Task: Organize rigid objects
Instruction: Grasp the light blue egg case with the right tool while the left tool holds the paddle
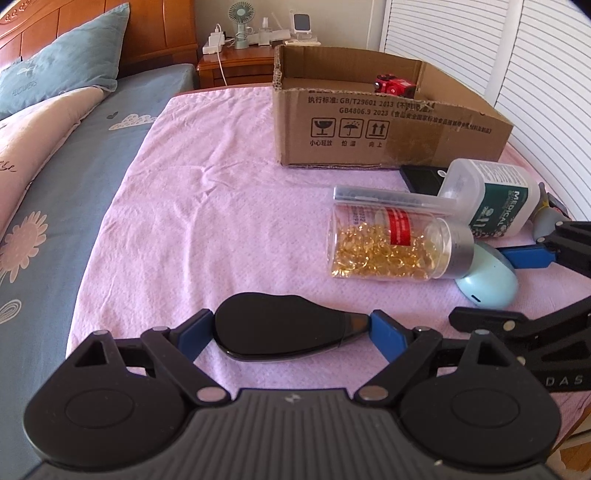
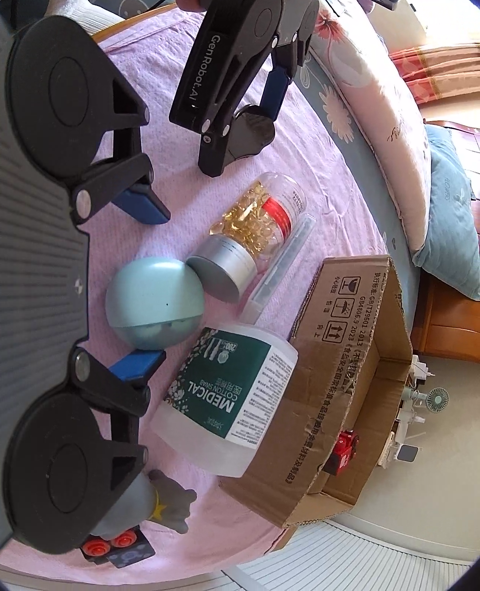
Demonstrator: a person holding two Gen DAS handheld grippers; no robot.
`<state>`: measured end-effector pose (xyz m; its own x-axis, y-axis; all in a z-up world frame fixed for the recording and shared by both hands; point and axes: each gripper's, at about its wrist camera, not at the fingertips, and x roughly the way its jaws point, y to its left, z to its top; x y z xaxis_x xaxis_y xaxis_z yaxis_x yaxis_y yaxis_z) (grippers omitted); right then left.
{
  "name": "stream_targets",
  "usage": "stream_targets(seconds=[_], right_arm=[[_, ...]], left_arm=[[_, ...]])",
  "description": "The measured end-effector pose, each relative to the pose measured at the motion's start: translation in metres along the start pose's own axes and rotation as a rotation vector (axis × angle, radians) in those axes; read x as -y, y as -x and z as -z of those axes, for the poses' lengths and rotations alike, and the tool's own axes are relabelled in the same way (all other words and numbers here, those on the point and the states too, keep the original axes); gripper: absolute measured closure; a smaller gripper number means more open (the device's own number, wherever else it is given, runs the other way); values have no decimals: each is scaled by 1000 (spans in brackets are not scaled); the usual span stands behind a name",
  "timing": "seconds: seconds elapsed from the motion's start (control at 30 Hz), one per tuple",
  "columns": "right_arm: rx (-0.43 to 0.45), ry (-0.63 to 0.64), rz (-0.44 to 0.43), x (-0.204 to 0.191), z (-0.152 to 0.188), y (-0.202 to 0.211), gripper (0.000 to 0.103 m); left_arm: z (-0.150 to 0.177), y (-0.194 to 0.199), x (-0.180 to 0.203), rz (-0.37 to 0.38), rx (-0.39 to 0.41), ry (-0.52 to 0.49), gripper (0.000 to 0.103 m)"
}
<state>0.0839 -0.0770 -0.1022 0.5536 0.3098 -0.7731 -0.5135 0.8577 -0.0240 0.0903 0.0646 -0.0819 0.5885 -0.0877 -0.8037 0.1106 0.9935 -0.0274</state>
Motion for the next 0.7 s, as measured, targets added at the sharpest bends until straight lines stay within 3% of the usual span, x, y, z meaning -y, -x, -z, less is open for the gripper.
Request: stream_targets(seconds=[0.1,0.4,0.7], right_arm=[[10,-7,16,5,-2,1,45],[-4,4,55,4,8,10,45],[11,1,20,11,7,7,44]], left_arm=[[0,0,1,-3,0,-2,13],[5,2,3,-12,17,-7,13],[8,4,2,-9,33,-22,12]])
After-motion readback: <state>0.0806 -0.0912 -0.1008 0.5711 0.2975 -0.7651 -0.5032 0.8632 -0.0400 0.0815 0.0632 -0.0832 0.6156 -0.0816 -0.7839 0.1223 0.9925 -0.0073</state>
